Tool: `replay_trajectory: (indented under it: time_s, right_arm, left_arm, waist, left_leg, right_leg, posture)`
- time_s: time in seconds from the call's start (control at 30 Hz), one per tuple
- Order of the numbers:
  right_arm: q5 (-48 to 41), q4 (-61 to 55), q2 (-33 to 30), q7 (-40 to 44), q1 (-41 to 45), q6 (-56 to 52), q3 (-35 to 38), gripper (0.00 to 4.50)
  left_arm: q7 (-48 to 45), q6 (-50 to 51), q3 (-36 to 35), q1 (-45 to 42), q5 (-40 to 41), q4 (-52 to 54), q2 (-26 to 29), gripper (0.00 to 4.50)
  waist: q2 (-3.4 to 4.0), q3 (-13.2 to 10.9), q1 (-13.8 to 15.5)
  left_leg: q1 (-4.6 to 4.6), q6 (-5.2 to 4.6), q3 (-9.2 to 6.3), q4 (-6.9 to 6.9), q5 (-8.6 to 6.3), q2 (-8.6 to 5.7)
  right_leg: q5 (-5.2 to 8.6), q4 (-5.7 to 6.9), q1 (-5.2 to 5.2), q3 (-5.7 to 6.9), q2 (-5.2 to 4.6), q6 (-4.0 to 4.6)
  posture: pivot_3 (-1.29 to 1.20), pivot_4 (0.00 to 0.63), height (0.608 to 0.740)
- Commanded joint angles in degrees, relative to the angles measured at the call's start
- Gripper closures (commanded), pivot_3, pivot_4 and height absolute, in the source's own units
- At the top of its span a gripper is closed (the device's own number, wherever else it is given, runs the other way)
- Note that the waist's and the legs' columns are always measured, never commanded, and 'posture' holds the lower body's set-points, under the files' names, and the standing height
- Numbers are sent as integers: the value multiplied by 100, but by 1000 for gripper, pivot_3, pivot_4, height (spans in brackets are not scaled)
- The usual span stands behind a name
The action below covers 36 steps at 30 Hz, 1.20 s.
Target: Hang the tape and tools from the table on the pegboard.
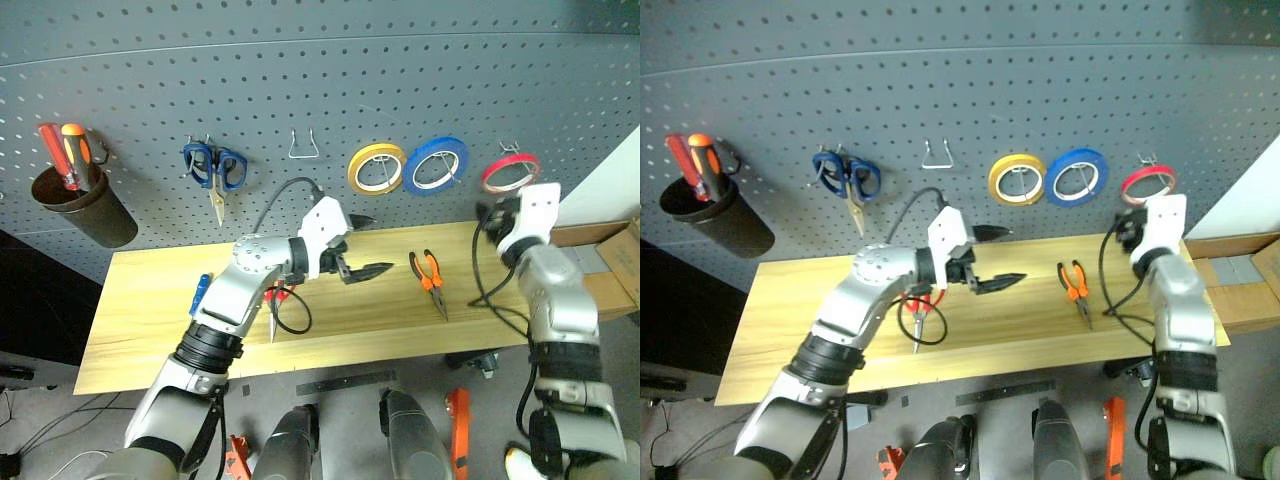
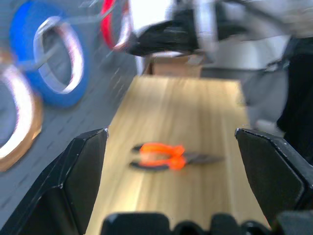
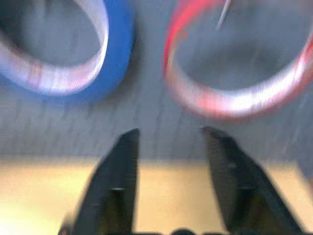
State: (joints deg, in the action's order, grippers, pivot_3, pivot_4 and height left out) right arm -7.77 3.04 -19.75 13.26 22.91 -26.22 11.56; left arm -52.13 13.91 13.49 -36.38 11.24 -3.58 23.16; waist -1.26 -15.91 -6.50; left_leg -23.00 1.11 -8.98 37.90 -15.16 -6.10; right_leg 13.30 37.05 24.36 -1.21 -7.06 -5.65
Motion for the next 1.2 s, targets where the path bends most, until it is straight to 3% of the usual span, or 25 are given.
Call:
replay_trajectory:
  time_s: [0.03, 0.13, 0.17, 0.4, 1.03, 1.13, 1.2]
  right_arm:
    - [-74, -1277, 251, -218, -651, -1029, -323, 1124]
    - [-25, -1574, 395, -333, -830, -1665, -585, 106]
    - [9, -1564, 434, -366, -824, -1819, -667, 45]
    - [202, -525, 592, -501, -134, -2208, -1057, 45]
    - [377, 3881, 746, -695, 1774, -714, -766, 45]
    - [333, 4172, 707, -636, 1896, -710, -727, 626]
    - [310, 4298, 686, -592, 1947, -711, -713, 1285]
  left_arm:
    - [-226, -555, -34, 191, -347, -143, 477, 0]
    - [-368, -803, -19, 261, -503, -345, 739, 0]
    - [-415, -877, -17, 276, -548, -414, 807, 0]
    - [-720, -1040, 6, 329, -721, -590, 1012, 0]
    - [-672, -904, -7, 564, -835, -340, 926, 0]
    - [-644, -912, -19, 591, -844, -327, 920, 0]
    - [-621, -903, -25, 611, -841, -307, 909, 0]
  waist:
    - [5, -2, -11]
    - [12, -7, -13]
    - [13, -7, -8]
    - [13, -7, -3]
    - [12, -6, -15]
    - [11, -5, -12]
    - [11, -5, -11]
  left_leg:
    - [2, 0, 1, 0, 0, 1]
    - [5, -16, 1, -1, -9, 1]
    - [4, -19, 1, 1, -11, 0]
    - [5, -16, -6, 4, -2, 2]
    - [4, -6, 2, 1, 4, 3]
    - [5, -5, 0, 3, 5, 4]
    - [5, -4, -1, 3, 5, 4]
  right_leg:
    - [0, 1, 0, -1, 0, 0]
    - [-2, 8, 4, -6, 2, 2]
    - [-5, 7, 4, -6, 2, 5]
    - [-24, 4, 1, 4, 3, 3]
    - [-26, 2, 6, 5, 2, 4]
    - [-26, 5, 5, 8, 2, 5]
    - [-27, 5, 3, 9, 2, 5]
  posture:
    - [-211, 287, 740]
    - [-215, 291, 740]
    - [-215, 291, 740]
    - [-205, 289, 740]
    - [-168, 271, 740]
    - [-170, 268, 740]
    - [-171, 263, 740]
